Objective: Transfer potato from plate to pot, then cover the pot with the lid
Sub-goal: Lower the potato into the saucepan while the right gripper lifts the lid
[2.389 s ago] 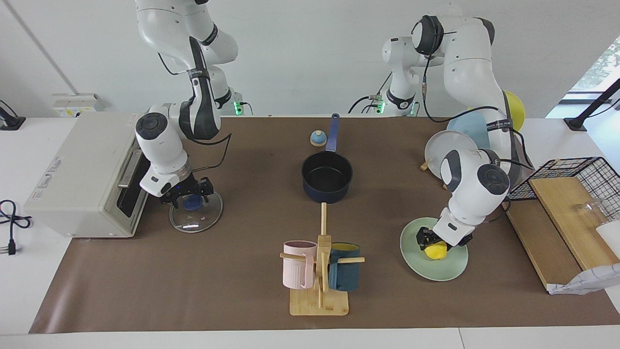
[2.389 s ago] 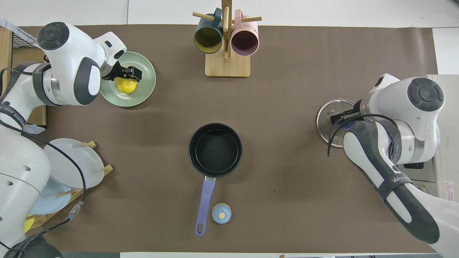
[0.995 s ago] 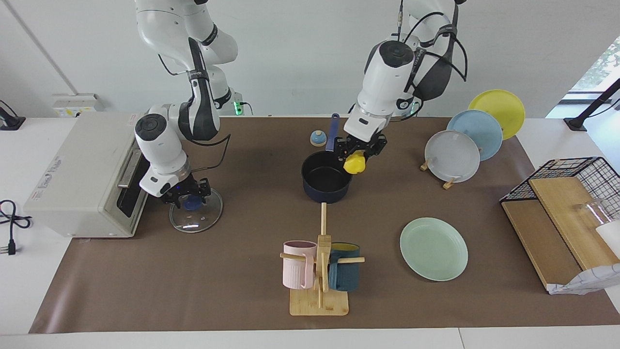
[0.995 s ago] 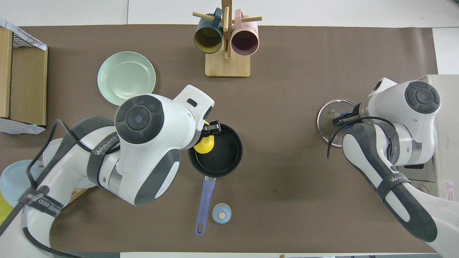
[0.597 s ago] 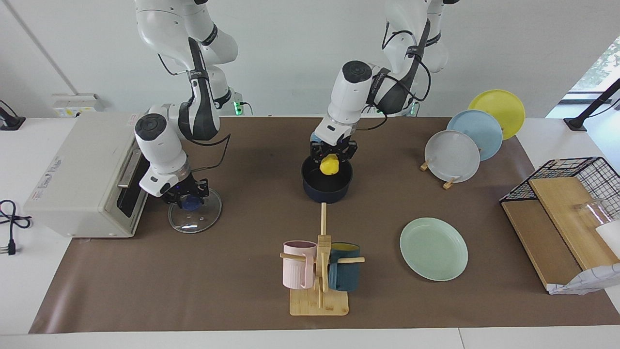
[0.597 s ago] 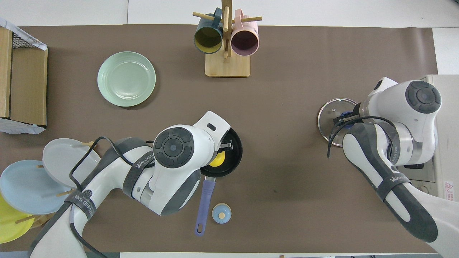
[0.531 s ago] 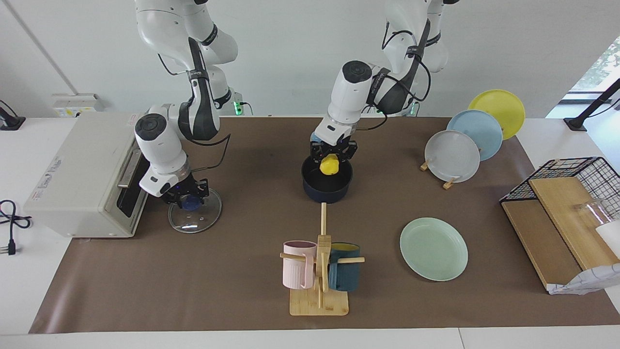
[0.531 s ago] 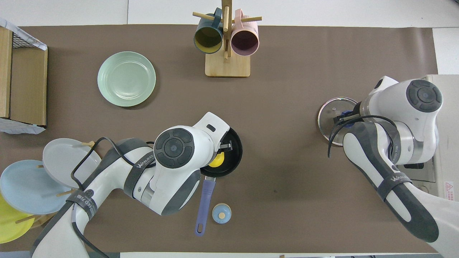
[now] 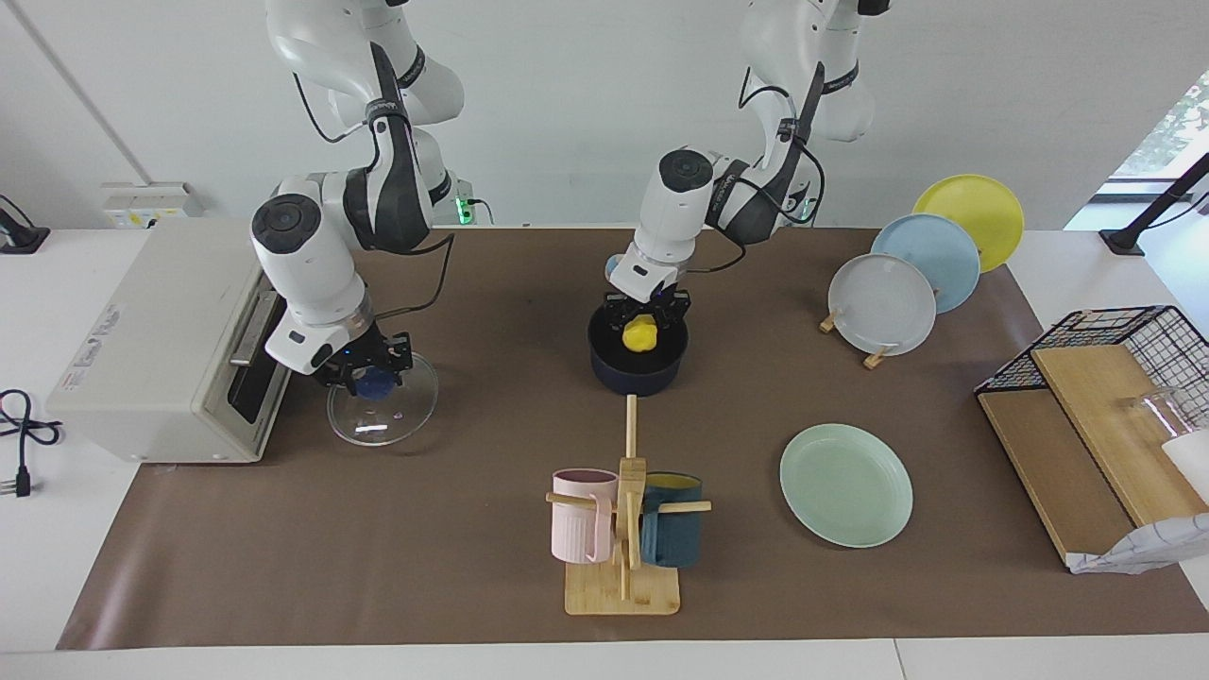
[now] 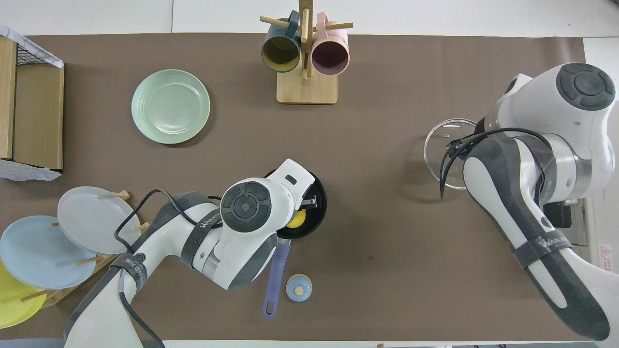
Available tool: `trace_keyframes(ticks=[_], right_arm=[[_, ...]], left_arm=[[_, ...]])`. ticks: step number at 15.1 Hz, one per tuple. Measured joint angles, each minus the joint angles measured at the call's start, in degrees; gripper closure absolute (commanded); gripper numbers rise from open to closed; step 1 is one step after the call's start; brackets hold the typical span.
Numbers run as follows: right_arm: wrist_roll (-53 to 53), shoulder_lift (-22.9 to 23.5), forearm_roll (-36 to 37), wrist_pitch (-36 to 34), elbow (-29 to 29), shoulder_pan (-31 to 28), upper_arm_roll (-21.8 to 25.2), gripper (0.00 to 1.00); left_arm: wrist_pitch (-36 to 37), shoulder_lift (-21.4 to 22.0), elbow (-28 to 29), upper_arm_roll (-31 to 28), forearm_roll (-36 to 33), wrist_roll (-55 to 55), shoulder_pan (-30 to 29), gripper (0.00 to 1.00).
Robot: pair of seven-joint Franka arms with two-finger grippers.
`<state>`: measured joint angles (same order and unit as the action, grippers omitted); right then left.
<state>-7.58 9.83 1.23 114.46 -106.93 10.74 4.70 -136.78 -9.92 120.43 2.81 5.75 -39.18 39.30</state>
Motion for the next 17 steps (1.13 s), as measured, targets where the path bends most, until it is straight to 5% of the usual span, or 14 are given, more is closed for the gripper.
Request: trace_keyframes(ticks=[8,9,10,11,13,17], right_arm=[[5.93,-0.90,-0.01,-7.21,5.23,3.92,-0.90,0.46],[6.57,-0.91,-0.02,-7.21,5.26,4.16,-1.16,0.51],[7.30,-0.91,-0.02,-7.21,5.27,4.26,-1.51,0.60],[7.73,-0.91,-0.02,-7.21,5.28,4.32,-1.80,0.75],[7.97,-0.91,-0.02,-7.21,5.29,4.39,-1.99,0.99],[7.97,-0.91,-0.02,-7.21,5.31,4.39,-2.01,1.00]], left_arm=[[-0.61,-1.82,0.54,-0.02,-2.18,2.74,0.71,1.00],[-0.63,-1.83,0.86,-0.01,-2.62,3.60,0.85,0.81],[-0.65,-1.83,1.08,-0.01,-2.73,4.71,0.93,0.33],[-0.66,-1.83,1.18,-0.02,-2.75,5.36,0.94,0.00],[-0.66,-1.83,1.24,-0.03,-2.77,5.70,0.94,0.00],[-0.83,-1.56,0.96,-0.05,-2.78,5.84,0.97,0.00]])
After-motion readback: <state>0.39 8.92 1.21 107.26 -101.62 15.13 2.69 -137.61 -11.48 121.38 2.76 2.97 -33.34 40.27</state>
